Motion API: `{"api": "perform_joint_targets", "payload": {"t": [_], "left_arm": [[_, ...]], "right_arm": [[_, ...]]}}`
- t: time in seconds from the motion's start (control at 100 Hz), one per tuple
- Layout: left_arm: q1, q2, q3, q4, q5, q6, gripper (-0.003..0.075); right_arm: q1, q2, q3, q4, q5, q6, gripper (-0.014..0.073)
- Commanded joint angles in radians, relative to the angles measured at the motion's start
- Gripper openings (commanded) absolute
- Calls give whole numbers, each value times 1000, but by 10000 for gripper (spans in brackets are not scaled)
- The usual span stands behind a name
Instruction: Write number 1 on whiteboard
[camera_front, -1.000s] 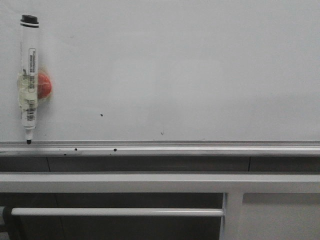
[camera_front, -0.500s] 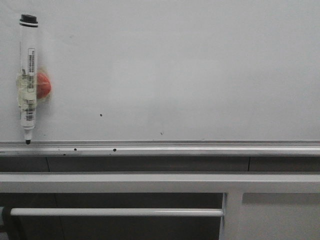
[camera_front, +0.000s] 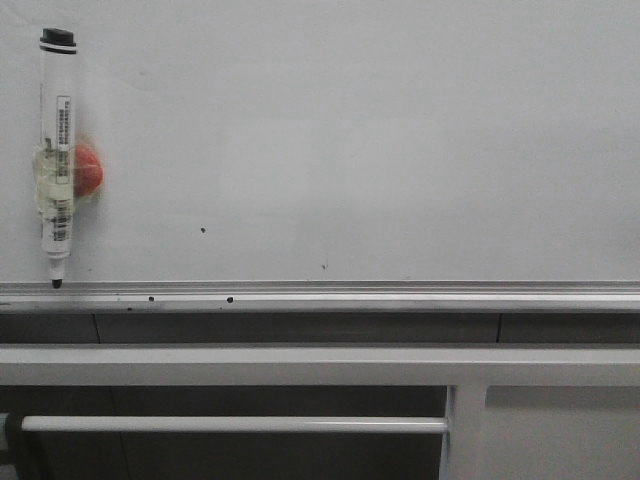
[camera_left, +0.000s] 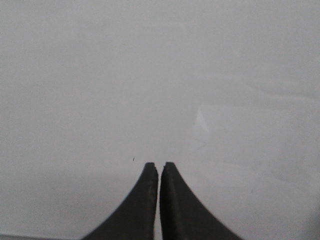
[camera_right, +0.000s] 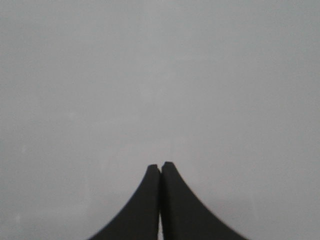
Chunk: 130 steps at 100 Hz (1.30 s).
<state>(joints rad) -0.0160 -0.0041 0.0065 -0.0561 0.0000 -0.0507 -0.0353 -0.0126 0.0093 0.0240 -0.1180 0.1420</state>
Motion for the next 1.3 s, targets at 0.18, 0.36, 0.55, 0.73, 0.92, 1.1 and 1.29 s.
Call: {"api": "perform_joint_targets", "payload": {"t": [0.18, 0.36, 0.55, 0.73, 0.92, 1.1, 1.29], "left_arm": [[-7, 8, -9, -123, -63, -15, -20], [-7, 42, -151, -98, 0, -12, -20], [-7, 137, -336, -70, 148, -3, -20], [-7, 167, -331, -70, 66, -3, -20], [-7, 181, -333, -70, 70, -3, 71], [-7, 181, -333, -70, 70, -3, 452], [-7, 187, -333, -70, 24, -3, 514]], "right_arm": [[0, 82, -199, 50, 290, 9, -43], [0, 232, -390, 39, 514, 9, -43], [0, 328, -482, 39, 595, 9, -43], [3, 345, -480, 39, 593, 9, -43], [29, 345, -480, 39, 614, 9, -42], [41, 345, -480, 39, 651, 9, -42], [41, 345, -480, 39, 647, 9, -42]]}}
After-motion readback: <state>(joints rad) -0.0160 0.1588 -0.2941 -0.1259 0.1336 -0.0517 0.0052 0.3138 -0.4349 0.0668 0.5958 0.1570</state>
